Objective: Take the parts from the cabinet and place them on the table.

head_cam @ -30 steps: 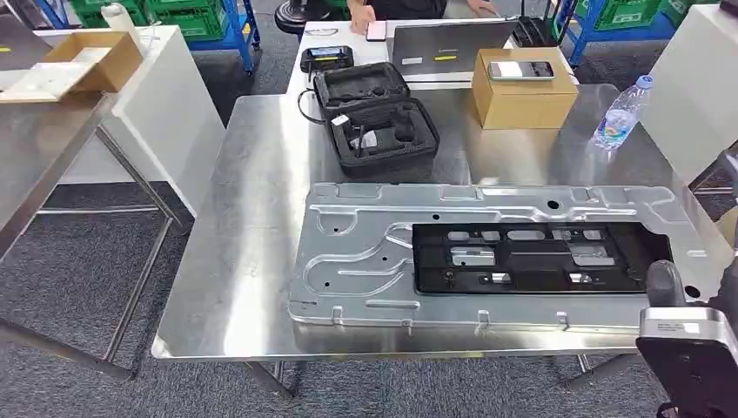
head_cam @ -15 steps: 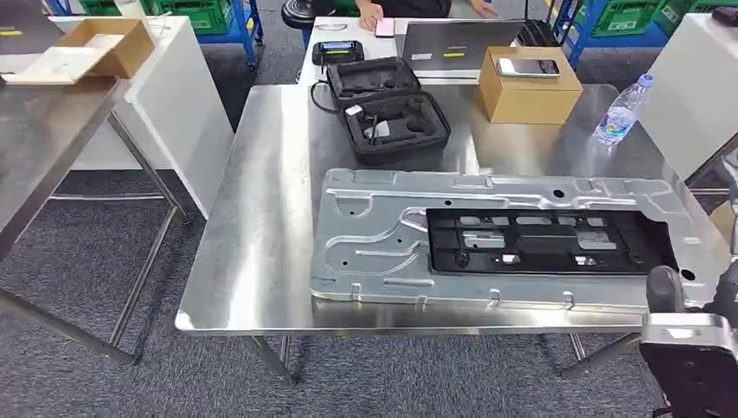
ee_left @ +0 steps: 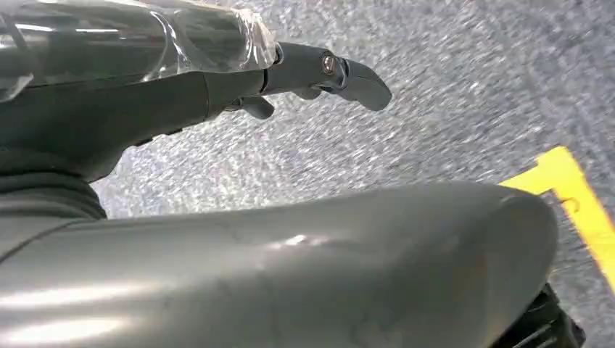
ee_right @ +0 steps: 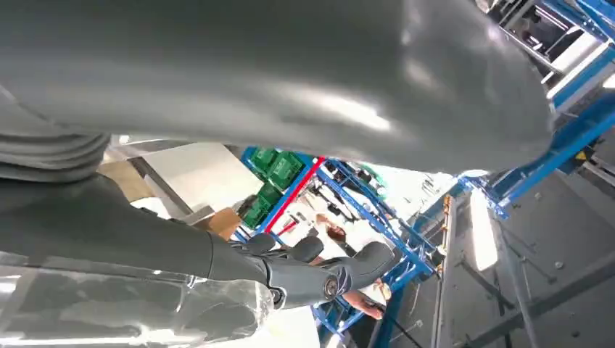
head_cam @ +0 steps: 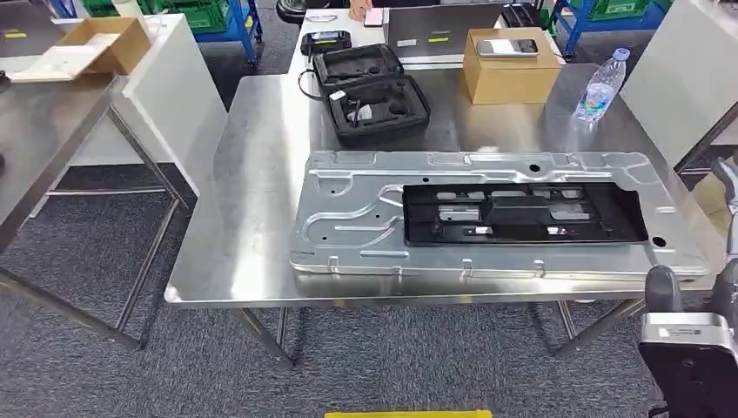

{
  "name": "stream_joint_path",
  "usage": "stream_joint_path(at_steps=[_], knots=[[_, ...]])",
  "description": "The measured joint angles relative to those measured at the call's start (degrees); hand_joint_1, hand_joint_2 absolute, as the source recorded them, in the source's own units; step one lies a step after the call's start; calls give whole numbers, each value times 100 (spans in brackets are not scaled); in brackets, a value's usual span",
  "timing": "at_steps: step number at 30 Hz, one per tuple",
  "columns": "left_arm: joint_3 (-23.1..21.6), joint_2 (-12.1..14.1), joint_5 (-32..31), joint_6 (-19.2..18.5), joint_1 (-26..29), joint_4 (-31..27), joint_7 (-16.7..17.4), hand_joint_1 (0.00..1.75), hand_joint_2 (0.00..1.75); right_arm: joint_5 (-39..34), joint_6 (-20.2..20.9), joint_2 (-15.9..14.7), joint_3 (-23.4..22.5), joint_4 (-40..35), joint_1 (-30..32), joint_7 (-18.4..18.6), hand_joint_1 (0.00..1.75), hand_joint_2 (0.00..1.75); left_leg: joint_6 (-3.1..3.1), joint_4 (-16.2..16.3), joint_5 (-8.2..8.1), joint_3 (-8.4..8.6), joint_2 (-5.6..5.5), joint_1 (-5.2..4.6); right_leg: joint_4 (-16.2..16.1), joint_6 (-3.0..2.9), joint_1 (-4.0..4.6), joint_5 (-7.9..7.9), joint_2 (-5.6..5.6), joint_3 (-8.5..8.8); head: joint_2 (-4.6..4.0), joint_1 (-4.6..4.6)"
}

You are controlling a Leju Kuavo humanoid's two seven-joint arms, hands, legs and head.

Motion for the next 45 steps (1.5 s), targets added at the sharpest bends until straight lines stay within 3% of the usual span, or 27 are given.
stream_joint_path(at_steps=[2,4,5,8,9,12,13,14,15,17,18,19,20,23,24,26,28,29,31,33,34,35,38,39,41,43,45], knots=[[0,-2,-4,-2,-9,0,0,0,0,0,-2,0,2,0,1,0,0,0,79,-988,393,663,-1,-43,-1,13,2,99,3,-108,0,0],[0,2,-9,-2,-39,0,0,0,0,2,-7,0,0,-2,3,0,0,0,204,-2043,360,1342,8,-129,2,59,7,178,1,-162,0,0],[0,11,-15,-2,-53,0,0,0,0,0,-7,0,2,-2,6,0,0,0,181,-2035,402,1307,12,-134,-29,99,-8,241,-13,-159,0,9],[0,9,-20,-2,-26,0,0,0,0,-4,-11,-2,0,-2,9,0,0,0,279,-2112,570,1190,9,-155,-97,201,-31,398,-21,-171,0,-13],[0,2,-20,-2,-30,0,2,0,0,-4,-15,-7,-4,-2,12,0,0,0,282,-2179,687,1197,42,-103,-7,197,-40,241,-12,-237,0,-11],[2,0,-26,-7,-37,0,2,0,0,-31,-22,-4,-2,0,22,2,0,0,338,-2180,865,962,49,-102,1167,237,-26,-792,-5,-605,0,11],[2,-2,-26,-18,-35,0,2,0,0,-39,-24,-4,-2,4,25,2,0,0,334,-2172,924,879,56,-105,1570,257,-29,-955,-6,-687,0,11],[2,-2,-26,-18,-26,0,2,0,0,-44,-26,-4,-2,7,27,2,0,0,324,-2162,991,789,64,-103,1814,273,-31,-914,-6,-691,0,11],[2,-2,-26,-17,-24,0,2,0,0,-50,-28,-4,0,13,34,2,0,0,307,-2155,1056,694,72,-97,1787,290,-47,-727,-6,-572,0,15],[2,-2,-24,-17,-25,0,2,0,0,-66,-39,-2,0,17,40,9,0,0,258,-2106,1164,529,73,-73,1087,338,-97,-319,-7,-12,0,15],[2,0,-26,-17,-28,0,2,0,0,-68,-50,-2,0,20,41,11,0,0,220,-2041,1198,450,69,-69,509,375,-133,-285,-7,409,0,18],[2,7,-24,-17,-21,0,2,0,0,-77,-70,-2,0,22,34,11,0,0,194,-1968,1211,358,64,-98,-17,419,-136,-463,-1,762,0,35],[2,7,-26,-20,-19,0,2,0,0,-103,-105,-4,-4,22,61,18,0,0,166,-1902,1248,313,61,-94,-192,302,-76,-532,23,822,2,13],[2,7,-24,-22,-1,0,7,0,0,-182,-162,15,4,59,131,22,0,0,84,-1857,1353,238,52,-63,-112,192,-46,-464,-3,692,0,13],[2,7,-22,-24,6,0,9,0,0,-201,-171,20,11,66,134,15,0,0,61,-1794,1255,187,47,-18,-120,119,-60,-416,-28,645,0,20],[-4,-13,-17,-37,1,0,15,0,0,-258,-208,22,11,72,164,9,0,0,-10,-1108,602,-50,48,-3,-120,16,-44,-318,-27,521,0,-11],[-2,-15,-15,-37,0,0,20,0,0,-306,-227,26,22,85,200,-2,0,0,-28,-132,68,-309,47,6,-119,-4,-8,-215,-30,389,0,-18],[-2,-15,-9,-37,2,0,24,0,0,-345,-243,35,39,100,217,-7,0,0,-6,129,31,-331,45,0,-117,-10,12,-161,-30,317,0,-17],[-2,-13,-2,-37,1,0,26,0,0,-405,-289,39,61,118,248,-15,0,0,71,-151,306,-26,38,-43,-109,-17,36,-63,-25,177,0,-17],[-4,-15,0,-35,-6,0,26,0,0,-457,-341,48,77,140,280,-28,0,0,212,-1270,679,746,30,-148,-111,-11,43,11,-23,113,0,-17],[-4,-9,2,-35,-17,0,24,0,0,-479,-376,57,81,157,287,-41,0,0,308,-1829,642,1100,23,-213,-114,-1,29,41,-32,91,0,-15],[-4,-4,17,-31,-32,0,26,0,0,-500,-413,63,89,175,293,-52,0,0,355,-2135,579,1243,33,-209,-110,35,34,89,-38,67,0,-15],[-4,2,44,-28,-22,0,26,0,0,-606,-533,83,109,267,352,-98,0,0,379,-2162,669,1166,12,-247,-143,124,-19,217,-50,9,0,-20],[-7,0,57,-28,-15,0,24,0,0,-647,-595,85,109,308,387,-116,0,0,380,-2313,797,1200,22,-175,-109,143,7,167,-42,-27,0,-20],[-7,2,66,-28,-31,0,26,0,0,-730,-704,94,114,429,423,-149,0,0,406,-2303,892,1085,48,-163,409,167,9,-378,-30,-237,0,-9],[-11,-11,79,-18,-30,0,24,0,0,-865,-787,118,133,585,501,-203,0,0,376,-2288,973,965,51,-158,1340,223,-26,-926,-31,-523,0,7],[-15,-15,105,-17,-22,0,24,0,0,-1025,-885,140,164,776,580,-258,0,0,346,-2244,1065,810,59,-146,1758,274,-44,-897,-35,-564,0,9]])
